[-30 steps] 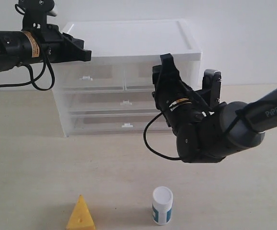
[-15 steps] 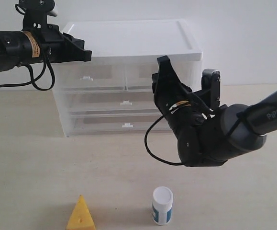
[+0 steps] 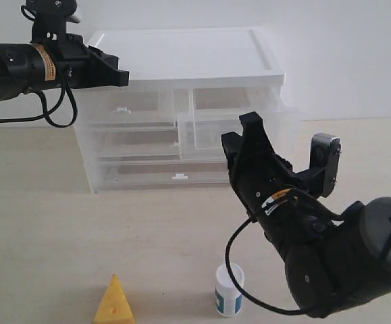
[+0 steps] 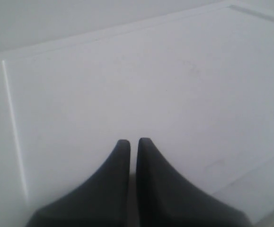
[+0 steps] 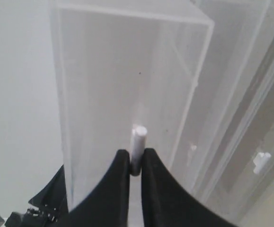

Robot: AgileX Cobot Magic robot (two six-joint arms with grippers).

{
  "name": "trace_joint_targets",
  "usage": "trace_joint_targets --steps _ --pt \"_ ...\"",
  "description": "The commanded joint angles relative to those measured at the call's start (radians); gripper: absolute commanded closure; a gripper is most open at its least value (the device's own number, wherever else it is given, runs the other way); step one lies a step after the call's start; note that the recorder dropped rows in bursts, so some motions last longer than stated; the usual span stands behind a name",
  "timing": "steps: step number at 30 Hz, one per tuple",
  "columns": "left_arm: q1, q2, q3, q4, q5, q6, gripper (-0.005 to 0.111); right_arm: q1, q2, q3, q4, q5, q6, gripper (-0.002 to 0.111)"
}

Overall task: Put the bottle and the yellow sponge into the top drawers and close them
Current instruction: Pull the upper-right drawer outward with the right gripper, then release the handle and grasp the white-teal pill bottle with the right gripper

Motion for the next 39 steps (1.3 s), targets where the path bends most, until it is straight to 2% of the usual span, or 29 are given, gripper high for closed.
trace_joint_targets --steps 1,14,17,21,23,25,29,33,39 --pt "-0.005 0.016 0.009 0.016 0.039 -0.002 0.103 0.06 -0.015 0.021 0.014 -0.019 -0.003 0.108" --pt "-0.005 0.016 0.009 0.016 0.039 -0.002 0.103 0.074 -0.015 0.104 0.04 -0.019 -0.052 0.106" --pt "-0.005 0.016 0.009 0.016 0.039 -0.002 0.103 0.074 -0.012 0.104 0.04 -0.019 -0.052 0.092" --pt "-0.005 0.016 0.009 0.016 0.039 -0.002 0.103 0.074 -0.012 0.104 0.024 -0.019 -0.052 0.057" --pt "-0.005 0.016 0.009 0.016 0.039 -0.002 0.103 0.074 -0.012 0.104 -0.011 -0.019 -0.05 0.044" --pt "-0.005 0.016 0.009 0.016 0.039 -0.002 0.103 0.074 -0.012 0.104 -0.065 -0.019 -0.05 0.036" --pt "-0.005 0.016 0.009 0.016 0.039 -0.002 0.103 0.074 -0.012 0.13 -0.205 -0.019 -0.052 0.035" --pt "-0.005 0.016 0.009 0.016 0.039 -0.002 0.103 0.074 -0.012 0.212 -0.237 -0.019 -0.087 0.035" --pt "-0.005 0.016 0.009 0.016 0.039 -0.002 0.103 0.074 -0.103 0.252 -0.396 -0.019 -0.549 0.035"
